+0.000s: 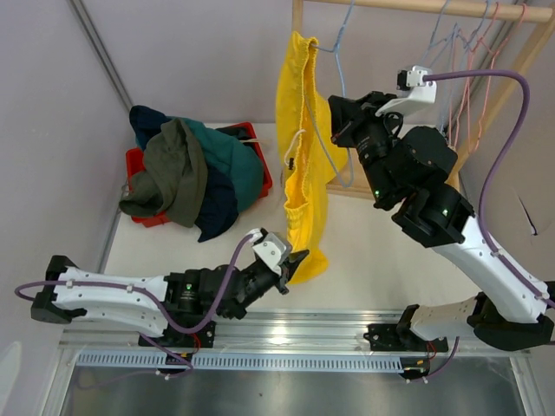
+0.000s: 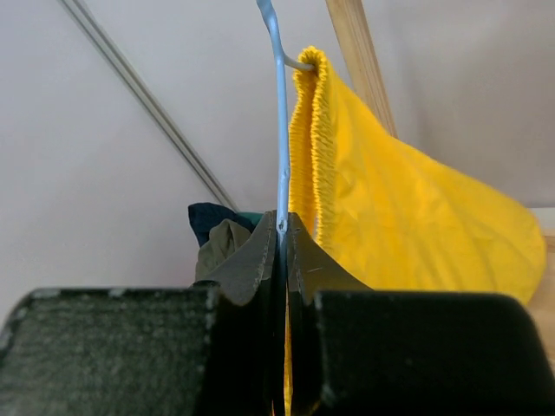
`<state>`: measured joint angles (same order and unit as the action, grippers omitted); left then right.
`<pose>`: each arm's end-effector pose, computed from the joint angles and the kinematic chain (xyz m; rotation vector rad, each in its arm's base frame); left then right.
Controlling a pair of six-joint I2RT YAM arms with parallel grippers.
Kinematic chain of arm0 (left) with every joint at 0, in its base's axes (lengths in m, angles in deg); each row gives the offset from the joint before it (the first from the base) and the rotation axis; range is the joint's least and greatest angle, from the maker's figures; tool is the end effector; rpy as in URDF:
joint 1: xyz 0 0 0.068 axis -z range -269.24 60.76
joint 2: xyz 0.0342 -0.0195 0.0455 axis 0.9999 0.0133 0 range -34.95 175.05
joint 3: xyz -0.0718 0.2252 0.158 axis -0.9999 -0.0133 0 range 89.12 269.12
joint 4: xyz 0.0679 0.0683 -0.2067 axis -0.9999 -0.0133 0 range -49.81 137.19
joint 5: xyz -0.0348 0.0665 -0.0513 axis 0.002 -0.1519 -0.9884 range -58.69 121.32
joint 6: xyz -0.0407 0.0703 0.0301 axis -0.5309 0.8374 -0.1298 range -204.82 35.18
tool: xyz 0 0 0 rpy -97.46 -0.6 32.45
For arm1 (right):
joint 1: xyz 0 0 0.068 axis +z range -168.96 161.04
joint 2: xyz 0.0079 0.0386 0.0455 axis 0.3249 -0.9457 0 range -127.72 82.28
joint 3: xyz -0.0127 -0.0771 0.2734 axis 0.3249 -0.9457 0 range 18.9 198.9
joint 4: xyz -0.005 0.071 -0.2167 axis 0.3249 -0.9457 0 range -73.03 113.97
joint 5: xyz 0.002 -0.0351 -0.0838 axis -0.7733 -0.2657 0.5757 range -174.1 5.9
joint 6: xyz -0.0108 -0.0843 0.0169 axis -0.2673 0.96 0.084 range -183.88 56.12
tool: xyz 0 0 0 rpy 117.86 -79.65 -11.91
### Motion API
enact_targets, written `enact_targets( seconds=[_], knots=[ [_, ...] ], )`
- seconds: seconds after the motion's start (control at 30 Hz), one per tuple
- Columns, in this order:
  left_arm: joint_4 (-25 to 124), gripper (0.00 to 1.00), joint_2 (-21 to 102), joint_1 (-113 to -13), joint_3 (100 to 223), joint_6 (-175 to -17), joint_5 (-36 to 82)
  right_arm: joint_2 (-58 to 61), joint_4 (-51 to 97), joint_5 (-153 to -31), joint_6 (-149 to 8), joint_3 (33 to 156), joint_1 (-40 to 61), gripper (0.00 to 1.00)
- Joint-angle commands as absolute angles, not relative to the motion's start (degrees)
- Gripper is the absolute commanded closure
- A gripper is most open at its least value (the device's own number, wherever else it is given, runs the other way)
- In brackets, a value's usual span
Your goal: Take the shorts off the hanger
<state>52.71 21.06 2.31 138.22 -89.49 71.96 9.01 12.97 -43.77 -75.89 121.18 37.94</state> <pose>0.0442 -0.2136 0.3734 0.6555 1.5025 -0.7387 0.1617 0.1574 0.5725 0.1035 1.3517 0.5758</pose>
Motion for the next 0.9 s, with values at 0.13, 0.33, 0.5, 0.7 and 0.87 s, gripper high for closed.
enact_targets(
  seconds=[0.13, 0.33, 0.5, 0.7, 0.87],
  knots=[
    [48.0, 1.0, 21.8, -7.2, 141.1, -89.9, 70.2, 17.3, 16.1, -42.3, -81.0, 119.3, 39.7, 1.0],
    [39.9, 1.0, 32.4, -27.8, 162.6, -82.0, 60.5, 23.1, 2.5, -41.7, -90.8, 116.9, 52.3, 1.0],
    [32.0, 1.0, 38.8, -38.1, 183.8, -78.4, 59.4, 26.2, -6.9, -39.6, -96.4, 117.0, 60.7, 1.0],
    [20.0, 1.0, 47.2, -50.9, 206.0, -76.6, 58.5, 29.6, -11.4, -36.2, -99.7, 115.6, 63.3, 1.0],
    [8.7, 1.0, 57.7, -67.1, 226.1, -81.1, 53.2, 29.6, -12.3, -34.0, -98.5, 115.8, 63.3, 1.0]
  ],
)
